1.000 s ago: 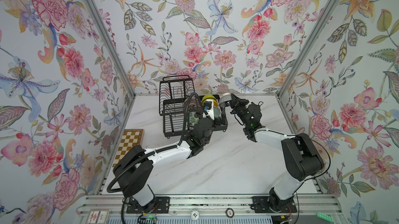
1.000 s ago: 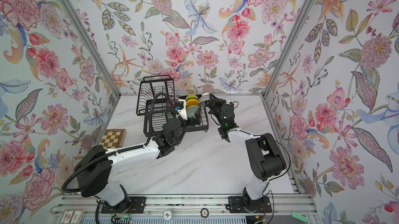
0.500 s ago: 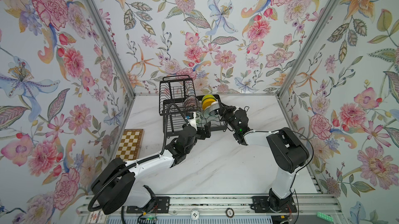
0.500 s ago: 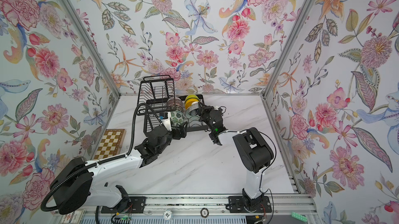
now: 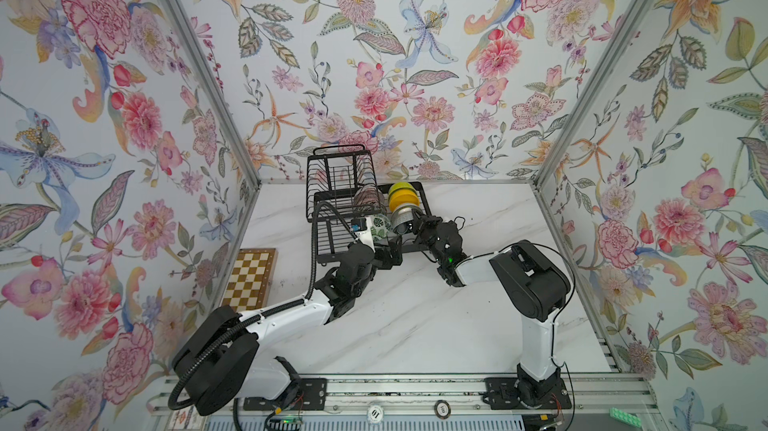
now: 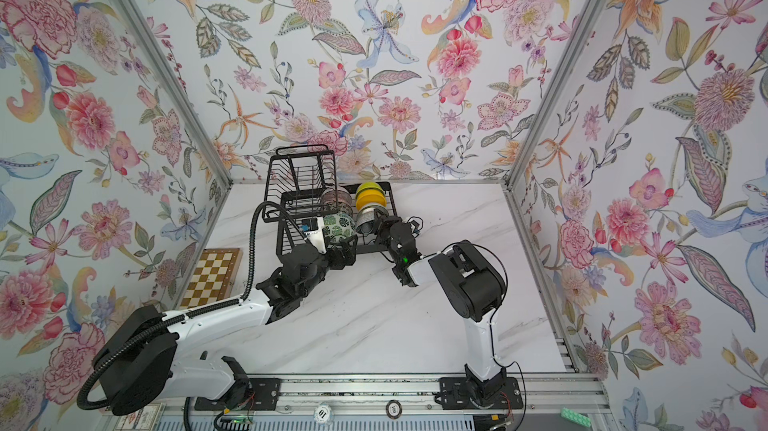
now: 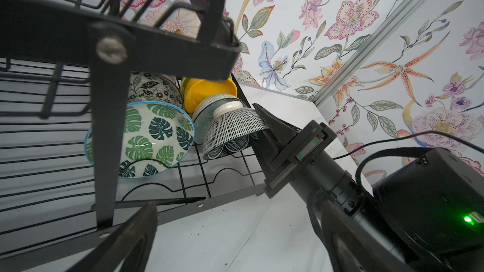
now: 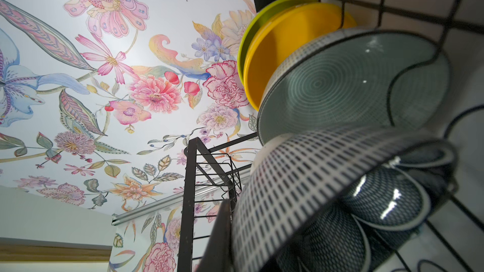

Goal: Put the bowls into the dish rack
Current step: 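Lower the dark patterned bowl with the right gripper into the rack slot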

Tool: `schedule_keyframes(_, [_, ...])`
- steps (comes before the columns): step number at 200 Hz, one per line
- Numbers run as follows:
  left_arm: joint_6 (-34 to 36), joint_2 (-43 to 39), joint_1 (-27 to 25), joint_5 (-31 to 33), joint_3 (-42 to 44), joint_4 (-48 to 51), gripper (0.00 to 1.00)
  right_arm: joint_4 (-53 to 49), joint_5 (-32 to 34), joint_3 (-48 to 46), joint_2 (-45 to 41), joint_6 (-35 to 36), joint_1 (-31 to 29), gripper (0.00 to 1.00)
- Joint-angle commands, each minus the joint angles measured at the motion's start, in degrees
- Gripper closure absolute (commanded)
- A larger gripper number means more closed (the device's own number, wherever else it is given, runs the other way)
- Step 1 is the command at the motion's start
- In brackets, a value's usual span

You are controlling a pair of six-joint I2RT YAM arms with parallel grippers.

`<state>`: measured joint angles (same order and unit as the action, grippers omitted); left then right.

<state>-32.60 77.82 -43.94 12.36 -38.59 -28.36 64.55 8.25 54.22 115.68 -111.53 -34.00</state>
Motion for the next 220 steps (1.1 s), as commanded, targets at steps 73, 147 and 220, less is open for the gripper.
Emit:
schedule_keyframes(73, [-0.8,-0.7,1.4,-1.0,0.9,-0.8,0.01,3.2,2.8,1.6,2.8,-0.9,1.0,1.0])
schedule_keyframes(147, [-0.7,-0.4,2.0,-1.7,0.8,-1.0,0.01,1.3,2.2,5.8,5.3,-0.6,1.4,1.0])
schedule_keyframes(220, [-0.5,-1.3,2.5,-1.8,1.6,-1.1,0.01,-11.7,0.5,9.6,3.0,1.8,1.4,1.0])
